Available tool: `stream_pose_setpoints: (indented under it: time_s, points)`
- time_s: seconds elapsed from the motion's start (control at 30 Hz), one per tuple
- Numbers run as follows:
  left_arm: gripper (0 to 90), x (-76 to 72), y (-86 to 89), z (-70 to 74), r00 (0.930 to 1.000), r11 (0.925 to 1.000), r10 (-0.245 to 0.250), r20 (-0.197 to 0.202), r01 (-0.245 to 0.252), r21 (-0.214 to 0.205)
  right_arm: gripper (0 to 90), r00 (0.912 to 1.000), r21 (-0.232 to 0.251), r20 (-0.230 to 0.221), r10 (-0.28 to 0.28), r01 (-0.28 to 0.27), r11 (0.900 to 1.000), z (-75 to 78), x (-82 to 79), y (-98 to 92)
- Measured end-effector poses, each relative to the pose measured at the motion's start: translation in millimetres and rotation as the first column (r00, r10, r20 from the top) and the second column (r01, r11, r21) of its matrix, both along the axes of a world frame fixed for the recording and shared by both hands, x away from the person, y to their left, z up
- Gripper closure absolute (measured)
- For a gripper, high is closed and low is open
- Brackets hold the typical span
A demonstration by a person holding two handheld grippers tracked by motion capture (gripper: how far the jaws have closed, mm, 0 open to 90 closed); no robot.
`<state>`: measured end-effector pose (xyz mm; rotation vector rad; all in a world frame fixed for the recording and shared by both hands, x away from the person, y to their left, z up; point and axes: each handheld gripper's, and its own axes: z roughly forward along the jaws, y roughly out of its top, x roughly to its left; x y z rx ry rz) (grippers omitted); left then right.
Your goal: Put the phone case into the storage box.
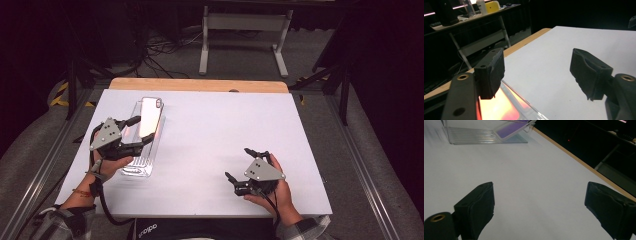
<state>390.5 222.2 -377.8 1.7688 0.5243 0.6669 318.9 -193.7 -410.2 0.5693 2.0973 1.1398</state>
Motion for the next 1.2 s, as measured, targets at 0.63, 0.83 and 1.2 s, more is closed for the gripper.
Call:
stream_pose_setpoints:
  time_s: [0.63, 0.83, 1.2]
  points:
    - [13.7, -13.4, -1.9, -2.2, 0.9993, 0.9999, 0.001, 0.038, -0.001, 0.011, 7.7, 0.9998, 0.031, 0.018, -0.011, 0.011, 0.9995, 3.5, -0.8, -1.3]
    - [11.6, -19.0, -0.7, -4.1, 0.9989, 0.9999, -0.011, 0.046, 0.011, 0.011, 7.8, 0.9995, 0.033, 0.027, -0.017, 0.016, 0.9993, 4.0, -1.8, -0.8]
    - [10.0, -27.7, -1.6, -7.3, 0.9986, 0.9996, -0.028, 0.044, 0.028, -0.001, 7.8, 0.9994, 0.031, 0.035, -0.004, 0.003, 0.9995, 5.4, -4.1, 2.4]
